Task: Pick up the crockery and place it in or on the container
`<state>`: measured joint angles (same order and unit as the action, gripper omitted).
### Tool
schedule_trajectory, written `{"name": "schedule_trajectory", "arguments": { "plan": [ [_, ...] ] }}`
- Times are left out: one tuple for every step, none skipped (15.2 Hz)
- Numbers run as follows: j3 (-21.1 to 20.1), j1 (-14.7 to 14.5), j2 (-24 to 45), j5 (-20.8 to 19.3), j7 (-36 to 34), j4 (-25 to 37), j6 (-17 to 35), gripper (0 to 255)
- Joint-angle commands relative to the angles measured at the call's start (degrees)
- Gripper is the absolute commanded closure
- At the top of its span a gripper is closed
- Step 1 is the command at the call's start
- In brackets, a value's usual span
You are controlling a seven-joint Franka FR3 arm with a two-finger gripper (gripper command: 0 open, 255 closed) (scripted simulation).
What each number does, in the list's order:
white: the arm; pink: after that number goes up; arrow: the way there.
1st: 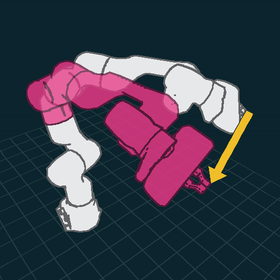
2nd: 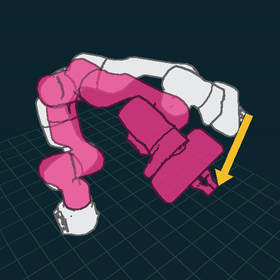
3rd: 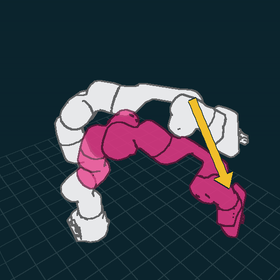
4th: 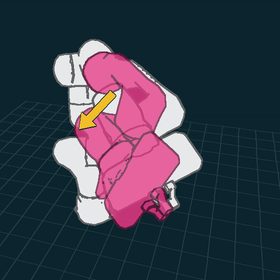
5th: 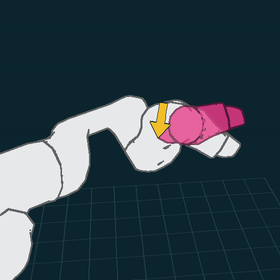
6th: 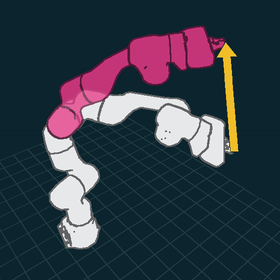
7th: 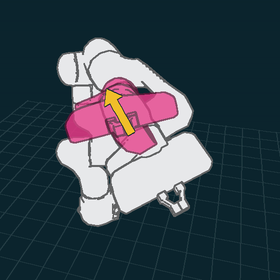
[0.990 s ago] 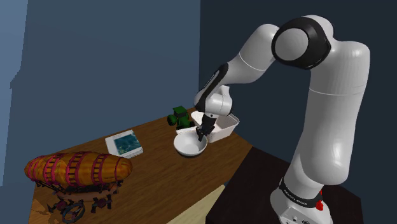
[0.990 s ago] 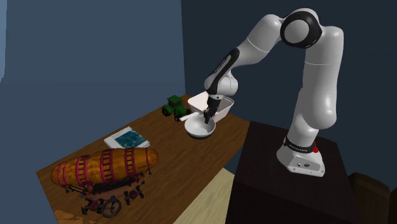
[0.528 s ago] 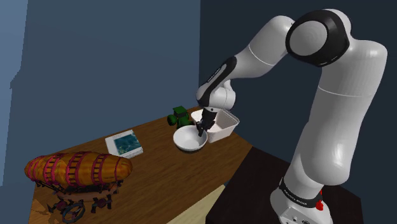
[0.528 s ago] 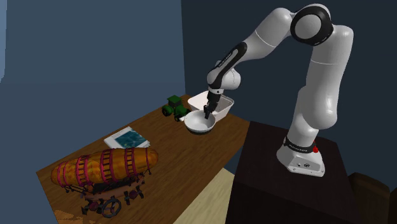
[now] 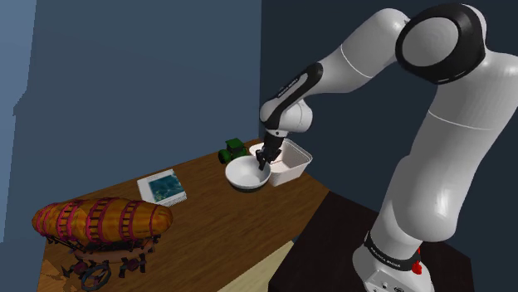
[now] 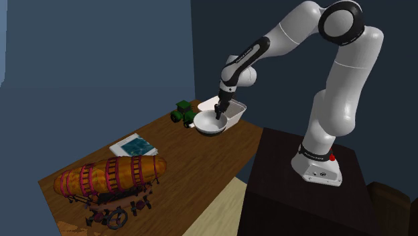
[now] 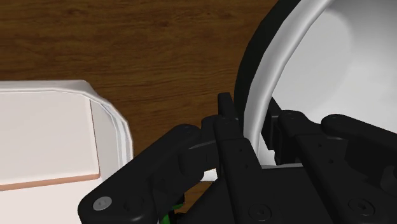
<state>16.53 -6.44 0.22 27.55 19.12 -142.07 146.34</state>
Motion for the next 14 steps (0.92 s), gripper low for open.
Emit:
{"name": "schedule_trajectory", "arguments": {
  "plan": [
    [0.16,0.14,-1.33,-1.65,-1.44,0.25,-1.31,255],
    [0.19,0.2,-2.01,-2.43,-2.14,0.37,-1.96,255],
    [0.22,0.28,-2.68,-3.18,-2.83,0.5,-2.63,255],
    [0.22,0.37,-3.33,-3.9,-3.49,0.65,-3.3,255],
    [0.22,0.46,-3.97,-4.59,-4.12,0.82,-3.99,255],
    [0.2,0.54,-4.43,-5.07,-4.57,0.95,-4.49,255],
    [1.0,1.19,-3.44,-4.84,-3.13,2.36,-5.37,255],
    [1.79,1.81,-2.4,-4.57,-1.7,3.82,-6.28,255],
    [2.54,2.45,-1.31,-4.27,-0.29,5.35,-7.22,255],
    [3.26,3.09,-0.17,-3.94,1.09,6.94,-8.18,255],
    [3.92,3.75,1.02,-3.58,2.45,8.59,-9.16,255],
    [4.55,4.43,2.25,-3.19,3.79,10.3,-10.17,255],
    [5.13,5.14,3.53,-2.78,5.09,12.07,-11.2,255],
    [5.66,5.9,4.85,-2.36,6.35,13.89,-12.27,255]
  ]
}}
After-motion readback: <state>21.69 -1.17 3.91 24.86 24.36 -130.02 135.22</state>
